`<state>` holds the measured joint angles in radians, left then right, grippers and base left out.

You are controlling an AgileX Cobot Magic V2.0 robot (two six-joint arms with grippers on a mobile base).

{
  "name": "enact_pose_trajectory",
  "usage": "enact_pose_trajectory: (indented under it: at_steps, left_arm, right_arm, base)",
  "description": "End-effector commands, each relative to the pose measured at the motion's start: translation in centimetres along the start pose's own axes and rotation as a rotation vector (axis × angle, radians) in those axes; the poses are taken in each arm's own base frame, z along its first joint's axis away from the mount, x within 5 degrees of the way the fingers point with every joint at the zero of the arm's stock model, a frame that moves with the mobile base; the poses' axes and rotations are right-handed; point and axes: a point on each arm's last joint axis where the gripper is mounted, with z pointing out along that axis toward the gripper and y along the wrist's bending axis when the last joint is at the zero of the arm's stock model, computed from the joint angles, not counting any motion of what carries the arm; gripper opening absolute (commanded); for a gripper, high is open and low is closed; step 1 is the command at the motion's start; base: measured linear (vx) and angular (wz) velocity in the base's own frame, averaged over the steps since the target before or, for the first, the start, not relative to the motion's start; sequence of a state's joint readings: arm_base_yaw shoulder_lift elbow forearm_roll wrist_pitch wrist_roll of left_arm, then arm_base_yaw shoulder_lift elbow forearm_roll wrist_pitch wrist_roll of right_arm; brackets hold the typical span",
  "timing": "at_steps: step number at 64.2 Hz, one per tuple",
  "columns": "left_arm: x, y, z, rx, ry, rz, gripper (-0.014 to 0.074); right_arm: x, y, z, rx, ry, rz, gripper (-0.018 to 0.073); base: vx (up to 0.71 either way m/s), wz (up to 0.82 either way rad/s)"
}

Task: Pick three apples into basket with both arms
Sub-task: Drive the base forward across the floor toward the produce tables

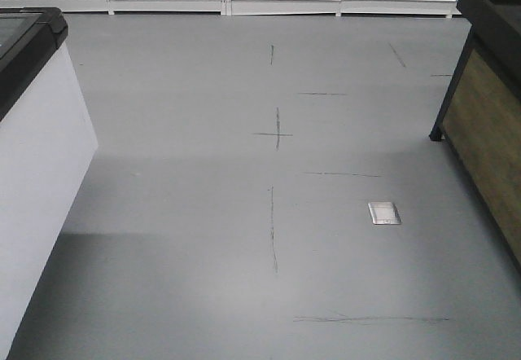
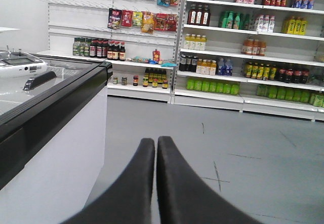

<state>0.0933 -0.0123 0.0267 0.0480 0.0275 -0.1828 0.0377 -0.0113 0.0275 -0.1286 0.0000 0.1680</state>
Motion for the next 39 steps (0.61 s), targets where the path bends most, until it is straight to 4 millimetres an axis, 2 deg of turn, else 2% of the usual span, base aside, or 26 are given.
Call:
enact_pose_trajectory:
  at_steps: [1, 39]
  left_arm:
    - [-0.56, -0.09, -0.13, 0.012, -0.079, -0.014, -0.0006]
    - [-0.56, -0.09, -0.13, 0.012, -0.079, -0.014, -0.0006]
  right_arm:
    - [-0.28, 0.07, -0.09, -0.007, -0.074, -0.018, -0.0004]
    - [-0.28, 0.07, -0.09, -0.007, -0.074, -0.018, -0.0004]
  base:
    - [0.00, 0.00]
    - [0.00, 0.00]
